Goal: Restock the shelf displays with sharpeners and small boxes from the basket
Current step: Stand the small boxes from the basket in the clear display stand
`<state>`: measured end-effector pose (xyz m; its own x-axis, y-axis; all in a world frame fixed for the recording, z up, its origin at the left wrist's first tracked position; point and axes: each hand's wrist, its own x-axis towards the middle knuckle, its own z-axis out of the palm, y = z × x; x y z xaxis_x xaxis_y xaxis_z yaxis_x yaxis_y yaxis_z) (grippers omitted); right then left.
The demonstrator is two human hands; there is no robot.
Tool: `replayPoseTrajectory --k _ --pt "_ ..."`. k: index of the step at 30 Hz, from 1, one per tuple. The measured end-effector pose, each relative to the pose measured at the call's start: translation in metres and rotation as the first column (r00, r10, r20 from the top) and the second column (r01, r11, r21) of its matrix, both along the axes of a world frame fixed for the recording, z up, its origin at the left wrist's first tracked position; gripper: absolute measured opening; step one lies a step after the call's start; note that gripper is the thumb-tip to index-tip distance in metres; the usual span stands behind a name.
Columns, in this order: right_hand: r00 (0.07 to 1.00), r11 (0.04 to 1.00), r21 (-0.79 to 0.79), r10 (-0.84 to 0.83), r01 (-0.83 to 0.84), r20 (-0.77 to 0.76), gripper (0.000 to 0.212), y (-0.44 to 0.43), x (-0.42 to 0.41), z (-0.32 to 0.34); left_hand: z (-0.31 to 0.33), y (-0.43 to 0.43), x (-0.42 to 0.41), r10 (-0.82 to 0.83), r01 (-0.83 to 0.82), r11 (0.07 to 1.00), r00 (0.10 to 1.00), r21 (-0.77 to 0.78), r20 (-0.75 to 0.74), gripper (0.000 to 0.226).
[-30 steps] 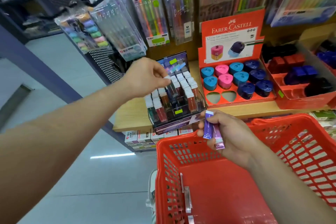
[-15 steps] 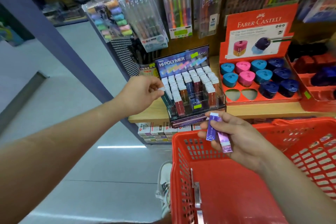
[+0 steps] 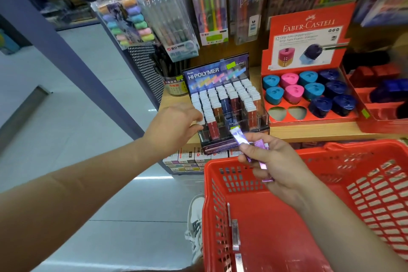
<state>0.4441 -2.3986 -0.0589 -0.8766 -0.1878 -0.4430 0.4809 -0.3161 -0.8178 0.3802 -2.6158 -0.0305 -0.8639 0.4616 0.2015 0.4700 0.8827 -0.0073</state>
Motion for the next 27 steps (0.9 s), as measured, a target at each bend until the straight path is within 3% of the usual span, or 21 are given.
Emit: replayPoseTrajectory --k 2,4,7,10,14,18,21,24,27 --pt "0.999 0.999 0.023 -0.038 0.038 0.001 0.01 -0.002 -0.001 0.001 0.006 0.001 0.0 0.041 -0.041 0.999 0.999 0.017 0.023 0.02" --pt "0.996 0.996 0.034 -0.085 0.085 -0.001 0.009 -0.004 -0.001 0.0 0.016 0.009 0.002 0.114 -0.133 0.972 0.988 0.191 0.107 0.022" --pt "0.988 0.988 0.03 -0.151 0.151 -0.019 0.012 -0.005 -0.001 0.0 0.032 0.031 0.008 0.065 -0.387 0.741 0.854 0.548 0.516 0.026" --pt "0.98 0.981 0.0 -0.194 0.194 -0.042 0.014 -0.007 -0.001 0.002 0.034 0.046 0.014 -0.079 -0.522 0.626 0.697 0.58 0.712 0.017" --pt "0.977 0.979 -0.003 -0.203 0.204 -0.068 0.014 -0.007 -0.001 0.005 0.038 0.049 0.011 -0.126 -0.634 0.511 0.612 0.58 0.781 0.014" --pt "0.978 0.981 0.015 -0.192 0.194 -0.081 0.011 -0.005 -0.004 0.008 0.045 0.053 0.003 -0.115 -0.639 0.523 0.603 0.564 0.79 0.012" --pt "0.978 0.975 -0.084 -0.207 0.207 0.004 0.016 0.001 -0.012 0.011 0.054 0.051 -0.017 0.003 -0.556 0.556 0.745 0.619 0.667 0.006" --pt "0.956 0.912 -0.291 -0.261 0.29 0.135 0.035 0.014 -0.018 0.011 0.062 0.047 -0.045 0.186 -0.458 0.684 0.862 0.567 0.472 0.006" --pt "0.953 0.867 -0.399 -0.25 0.298 0.169 0.047 0.024 -0.02 0.008 0.057 0.053 -0.062 0.207 -0.337 0.843 0.922 0.42 0.326 0.007"
